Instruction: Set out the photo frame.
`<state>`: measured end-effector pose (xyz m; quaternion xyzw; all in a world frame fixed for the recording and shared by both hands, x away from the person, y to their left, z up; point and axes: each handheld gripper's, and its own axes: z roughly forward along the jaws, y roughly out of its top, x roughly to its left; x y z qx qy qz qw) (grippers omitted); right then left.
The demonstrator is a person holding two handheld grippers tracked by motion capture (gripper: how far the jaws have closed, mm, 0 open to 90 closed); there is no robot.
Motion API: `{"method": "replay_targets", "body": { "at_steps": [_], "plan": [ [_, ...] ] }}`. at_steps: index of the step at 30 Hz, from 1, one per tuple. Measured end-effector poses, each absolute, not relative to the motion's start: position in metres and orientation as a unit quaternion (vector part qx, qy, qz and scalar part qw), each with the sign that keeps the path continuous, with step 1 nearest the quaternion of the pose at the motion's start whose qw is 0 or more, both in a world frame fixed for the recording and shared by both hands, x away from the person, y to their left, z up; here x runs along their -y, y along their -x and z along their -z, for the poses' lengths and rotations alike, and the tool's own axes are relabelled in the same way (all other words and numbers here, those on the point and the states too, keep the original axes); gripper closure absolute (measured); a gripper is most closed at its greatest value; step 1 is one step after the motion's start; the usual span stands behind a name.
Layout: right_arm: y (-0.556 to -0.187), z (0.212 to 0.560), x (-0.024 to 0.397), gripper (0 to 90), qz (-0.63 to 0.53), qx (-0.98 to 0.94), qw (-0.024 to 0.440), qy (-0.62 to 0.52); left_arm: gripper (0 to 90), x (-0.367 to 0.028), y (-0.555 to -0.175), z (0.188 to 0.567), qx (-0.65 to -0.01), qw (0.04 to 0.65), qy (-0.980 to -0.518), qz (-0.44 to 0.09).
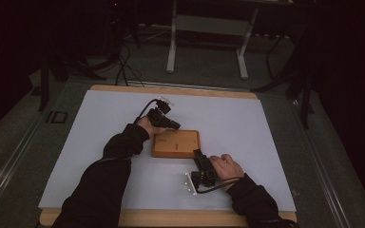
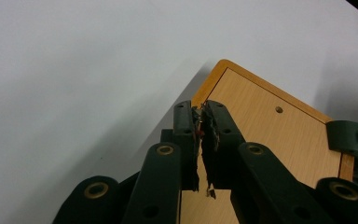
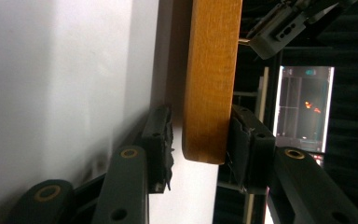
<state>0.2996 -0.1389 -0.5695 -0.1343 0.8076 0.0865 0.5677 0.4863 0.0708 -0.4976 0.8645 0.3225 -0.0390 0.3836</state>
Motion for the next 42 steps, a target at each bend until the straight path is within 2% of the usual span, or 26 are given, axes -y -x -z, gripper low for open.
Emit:
{"method": "replay_targets", "body": {
  "at_steps": [15, 17, 18, 19, 21, 26, 28, 29, 30, 34, 42],
  "plan": [
    [-0.300, 0.569, 0.140, 69.0, -0.094, -0.798, 0.580, 0.134, 84.5, -0.068, -0.487, 0.496, -0.328, 0.376, -0.866, 0.034],
    [-0.301, 0.569, 0.141, 69.0, -0.096, -0.798, 0.580, 0.137, 82.6, -0.067, -0.483, 0.495, -0.320, 0.370, -0.872, 0.015],
    [-0.301, 0.569, 0.141, 69.0, -0.096, -0.798, 0.580, 0.137, 77.9, -0.067, -0.483, 0.495, -0.320, 0.370, -0.872, 0.015],
    [-0.300, 0.570, 0.142, 68.9, -0.097, -0.797, 0.579, 0.138, 77.9, -0.066, -0.481, 0.496, -0.312, 0.367, -0.876, 0.015],
    [-0.301, 0.570, 0.143, 68.9, -0.102, -0.796, 0.580, 0.140, 60.7, -0.065, -0.476, 0.498, -0.306, 0.365, -0.879, 0.004],
    [-0.302, 0.567, 0.144, 69.0, -0.108, -0.799, 0.574, 0.143, 45.2, -0.072, -0.470, 0.490, -0.306, 0.389, -0.869, -0.006],
    [-0.303, 0.566, 0.145, 69.0, -0.109, -0.801, 0.571, 0.143, 45.2, -0.077, -0.465, 0.484, -0.286, 0.406, -0.868, -0.005],
    [-0.304, 0.562, 0.146, 69.0, -0.113, -0.805, 0.564, 0.143, 32.3, -0.080, -0.462, 0.481, -0.280, 0.418, -0.864, -0.007],
    [-0.304, 0.560, 0.146, 69.1, -0.116, -0.807, 0.561, 0.143, 26.7, -0.082, -0.459, 0.479, -0.279, 0.428, -0.860, -0.009],
    [-0.307, 0.551, 0.147, 69.3, -0.131, -0.816, 0.545, 0.142, 15.7, -0.090, -0.447, 0.470, -0.273, 0.458, -0.846, -0.030],
    [-0.319, 0.528, 0.151, 70.0, -0.152, -0.839, 0.504, 0.140, 8.4, -0.106, -0.413, 0.452, -0.245, 0.480, -0.840, -0.060]
  ]
}}
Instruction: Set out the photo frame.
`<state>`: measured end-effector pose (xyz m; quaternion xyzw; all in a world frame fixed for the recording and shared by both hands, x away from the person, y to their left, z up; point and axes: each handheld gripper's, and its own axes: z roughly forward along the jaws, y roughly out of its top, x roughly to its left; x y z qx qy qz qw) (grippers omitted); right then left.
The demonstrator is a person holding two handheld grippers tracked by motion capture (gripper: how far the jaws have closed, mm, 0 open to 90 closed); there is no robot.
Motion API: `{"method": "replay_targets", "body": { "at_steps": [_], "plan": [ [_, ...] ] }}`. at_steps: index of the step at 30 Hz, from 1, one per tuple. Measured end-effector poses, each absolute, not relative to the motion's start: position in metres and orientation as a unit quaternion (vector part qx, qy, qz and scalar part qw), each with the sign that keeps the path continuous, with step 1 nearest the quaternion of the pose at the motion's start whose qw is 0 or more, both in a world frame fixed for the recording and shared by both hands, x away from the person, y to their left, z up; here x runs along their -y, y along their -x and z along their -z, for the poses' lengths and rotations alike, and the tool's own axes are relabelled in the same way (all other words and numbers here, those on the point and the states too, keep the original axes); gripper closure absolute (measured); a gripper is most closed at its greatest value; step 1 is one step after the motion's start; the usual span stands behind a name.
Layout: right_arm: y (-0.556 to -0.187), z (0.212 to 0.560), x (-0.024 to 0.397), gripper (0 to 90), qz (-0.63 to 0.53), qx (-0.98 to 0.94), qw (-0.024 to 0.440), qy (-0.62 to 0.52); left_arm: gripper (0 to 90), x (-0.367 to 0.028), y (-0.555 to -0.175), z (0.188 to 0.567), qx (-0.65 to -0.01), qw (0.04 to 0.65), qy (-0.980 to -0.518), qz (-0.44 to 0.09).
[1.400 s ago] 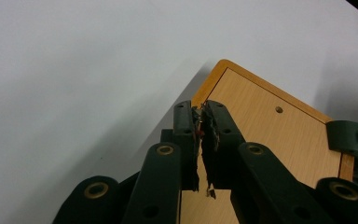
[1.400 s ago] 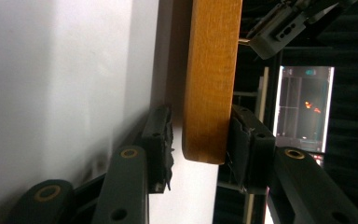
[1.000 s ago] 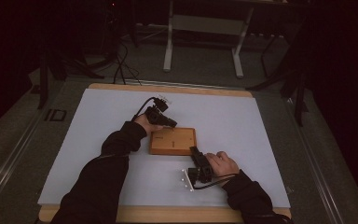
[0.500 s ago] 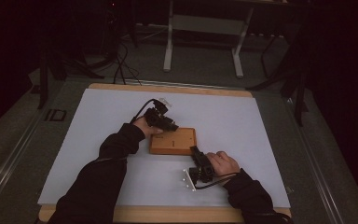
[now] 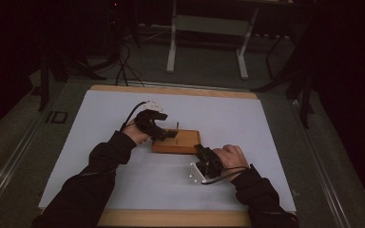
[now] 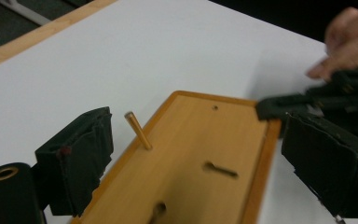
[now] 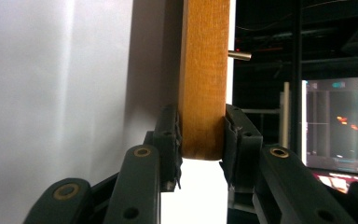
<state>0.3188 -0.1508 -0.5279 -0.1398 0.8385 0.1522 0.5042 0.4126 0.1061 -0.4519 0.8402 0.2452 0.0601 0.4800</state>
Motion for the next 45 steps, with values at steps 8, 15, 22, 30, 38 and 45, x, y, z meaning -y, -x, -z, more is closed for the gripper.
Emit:
{"method": "replay_targets", "body": {
  "at_steps": [8, 15, 22, 30, 38, 45],
  "plan": [
    [-0.337, 0.502, 0.153, 70.2, -0.155, -0.868, 0.450, 0.139, 5.8, -0.125, -0.375, 0.438, -0.245, 0.485, -0.835, -0.089],
    [-0.353, 0.486, 0.156, 70.2, -0.169, -0.887, 0.408, 0.135, 2.7, -0.137, -0.347, 0.438, -0.253, 0.489, -0.828, -0.106],
    [-0.376, 0.466, 0.157, 70.1, -0.180, -0.911, 0.348, 0.130, 2.8, -0.141, -0.310, 0.452, -0.242, 0.496, -0.824, -0.127],
    [-0.397, 0.449, 0.153, 70.1, -0.170, -0.932, 0.294, 0.124, 2.8, -0.141, -0.281, 0.476, -0.249, 0.507, -0.819, -0.107],
    [-0.417, 0.436, 0.149, 70.1, -0.169, -0.947, 0.251, 0.108, 2.8, -0.142, -0.274, 0.492, -0.257, 0.515, -0.812, -0.093],
    [-0.437, 0.426, 0.146, 70.0, -0.167, -0.961, 0.204, 0.084, 2.8, -0.143, -0.275, 0.500, -0.260, 0.524, -0.805, -0.099]
  ]
}}
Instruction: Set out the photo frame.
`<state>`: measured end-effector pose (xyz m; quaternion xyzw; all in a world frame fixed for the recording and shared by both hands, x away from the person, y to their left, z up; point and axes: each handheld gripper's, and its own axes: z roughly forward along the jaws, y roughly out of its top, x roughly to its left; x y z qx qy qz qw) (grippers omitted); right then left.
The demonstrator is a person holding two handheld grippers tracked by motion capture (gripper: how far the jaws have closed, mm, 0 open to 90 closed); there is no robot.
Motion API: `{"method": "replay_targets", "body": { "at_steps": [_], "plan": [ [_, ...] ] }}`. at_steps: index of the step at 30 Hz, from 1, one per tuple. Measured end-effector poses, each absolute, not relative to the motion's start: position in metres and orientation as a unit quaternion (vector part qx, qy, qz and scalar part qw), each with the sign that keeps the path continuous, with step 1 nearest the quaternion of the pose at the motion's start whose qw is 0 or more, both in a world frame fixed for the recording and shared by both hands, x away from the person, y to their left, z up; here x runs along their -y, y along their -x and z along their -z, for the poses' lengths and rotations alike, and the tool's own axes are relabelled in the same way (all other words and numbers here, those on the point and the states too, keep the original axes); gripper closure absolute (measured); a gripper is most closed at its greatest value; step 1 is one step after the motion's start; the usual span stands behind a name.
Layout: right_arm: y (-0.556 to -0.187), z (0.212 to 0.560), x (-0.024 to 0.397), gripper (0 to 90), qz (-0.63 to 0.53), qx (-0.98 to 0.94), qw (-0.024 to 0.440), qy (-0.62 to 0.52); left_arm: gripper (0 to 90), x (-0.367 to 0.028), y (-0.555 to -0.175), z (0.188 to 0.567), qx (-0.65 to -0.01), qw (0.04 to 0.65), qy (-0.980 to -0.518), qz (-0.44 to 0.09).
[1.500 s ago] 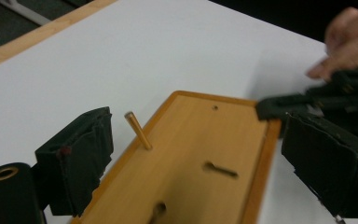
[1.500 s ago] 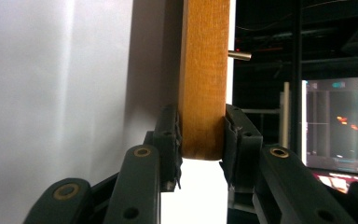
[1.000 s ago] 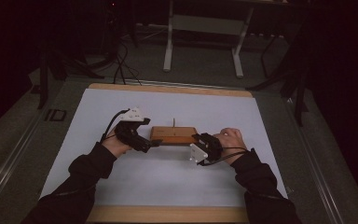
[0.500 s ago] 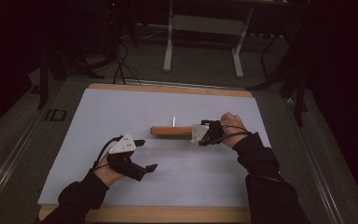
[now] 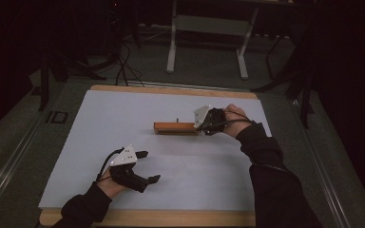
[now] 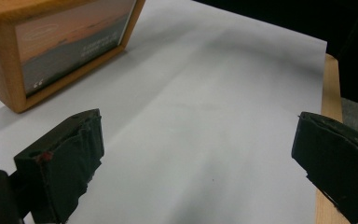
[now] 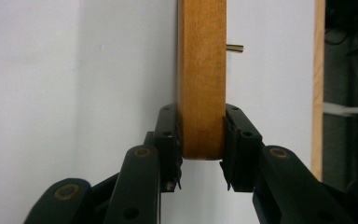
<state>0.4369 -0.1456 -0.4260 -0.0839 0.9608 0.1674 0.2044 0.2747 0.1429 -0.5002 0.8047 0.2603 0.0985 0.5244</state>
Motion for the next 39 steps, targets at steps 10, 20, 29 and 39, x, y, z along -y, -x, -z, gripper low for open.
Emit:
{"method": "replay_targets", "body": {
  "at_steps": [10, 20, 29, 39],
  "plan": [
    [-0.463, 0.419, 0.145, 69.0, -0.184, -0.969, 0.158, 0.040, 2.8, -0.142, -0.274, 0.510, -0.241, 0.522, -0.809, -0.121],
    [-0.493, 0.416, 0.140, 66.2, -0.185, -0.973, 0.139, -0.002, 2.8, -0.146, -0.276, 0.513, -0.255, 0.531, -0.799, -0.122],
    [-0.509, 0.417, 0.138, 63.9, -0.193, -0.971, 0.129, -0.053, 2.9, -0.147, -0.276, 0.513, -0.251, 0.534, -0.798, -0.123],
    [-0.523, 0.423, 0.138, 60.3, -0.208, -0.966, 0.137, -0.066, 2.9, -0.145, -0.276, 0.514, -0.248, 0.536, -0.798, -0.119]
  ]
}}
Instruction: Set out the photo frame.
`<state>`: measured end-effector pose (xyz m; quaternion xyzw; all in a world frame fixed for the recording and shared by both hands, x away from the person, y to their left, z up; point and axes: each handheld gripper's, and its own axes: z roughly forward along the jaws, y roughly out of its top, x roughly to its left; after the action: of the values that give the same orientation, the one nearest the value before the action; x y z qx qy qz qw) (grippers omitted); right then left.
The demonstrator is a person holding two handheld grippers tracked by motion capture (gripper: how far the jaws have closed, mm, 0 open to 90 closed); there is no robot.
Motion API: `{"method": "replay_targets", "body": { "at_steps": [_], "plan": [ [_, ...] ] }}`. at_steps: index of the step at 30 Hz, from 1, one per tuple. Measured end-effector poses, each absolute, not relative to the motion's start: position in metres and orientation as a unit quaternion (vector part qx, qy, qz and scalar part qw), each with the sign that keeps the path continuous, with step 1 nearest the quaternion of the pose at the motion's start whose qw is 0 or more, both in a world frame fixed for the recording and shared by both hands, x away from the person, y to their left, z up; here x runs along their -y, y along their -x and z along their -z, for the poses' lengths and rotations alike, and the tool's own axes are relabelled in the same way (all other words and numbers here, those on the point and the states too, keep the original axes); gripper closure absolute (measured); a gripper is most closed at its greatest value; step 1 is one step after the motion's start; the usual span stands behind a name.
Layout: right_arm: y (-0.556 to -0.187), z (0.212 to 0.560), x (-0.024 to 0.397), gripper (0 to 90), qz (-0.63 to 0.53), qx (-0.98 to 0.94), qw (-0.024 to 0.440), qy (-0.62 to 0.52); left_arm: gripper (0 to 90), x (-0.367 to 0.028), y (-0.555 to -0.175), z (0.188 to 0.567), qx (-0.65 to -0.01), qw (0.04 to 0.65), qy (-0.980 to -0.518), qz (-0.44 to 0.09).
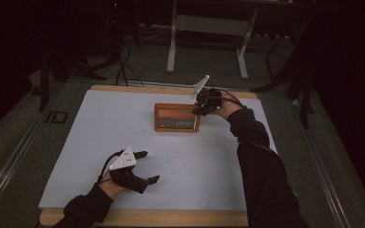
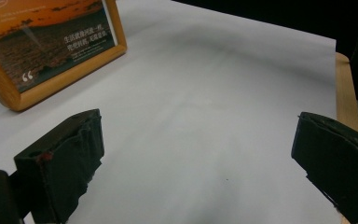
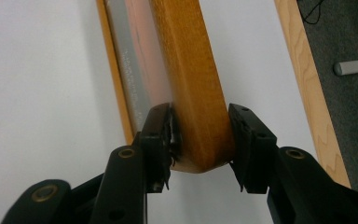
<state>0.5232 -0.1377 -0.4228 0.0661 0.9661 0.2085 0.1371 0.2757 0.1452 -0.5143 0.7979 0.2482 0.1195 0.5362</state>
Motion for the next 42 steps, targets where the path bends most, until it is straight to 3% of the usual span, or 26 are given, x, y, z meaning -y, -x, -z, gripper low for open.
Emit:
{"method": "replay_targets", "body": {
  "at_steps": [10, 25, 34, 42],
  "plan": [
    [-0.532, 0.426, 0.137, 57.3, -0.206, -0.966, 0.133, -0.079, 2.9, -0.145, -0.276, 0.515, -0.247, 0.536, -0.799, -0.114],
    [-0.535, 0.434, 0.131, 48.3, -0.195, -0.962, 0.169, -0.085, 2.9, -0.144, -0.276, 0.517, -0.245, 0.536, -0.801, -0.108],
    [-0.537, 0.435, 0.131, 38.9, -0.203, -0.959, 0.173, -0.098, 2.9, -0.144, -0.276, 0.518, -0.244, 0.535, -0.802, -0.105],
    [-0.529, 0.428, 0.134, 28.9, -0.219, -0.949, 0.204, -0.097, 2.9, -0.143, -0.276, 0.518, -0.244, 0.535, -0.802, -0.106]
  ]
}}
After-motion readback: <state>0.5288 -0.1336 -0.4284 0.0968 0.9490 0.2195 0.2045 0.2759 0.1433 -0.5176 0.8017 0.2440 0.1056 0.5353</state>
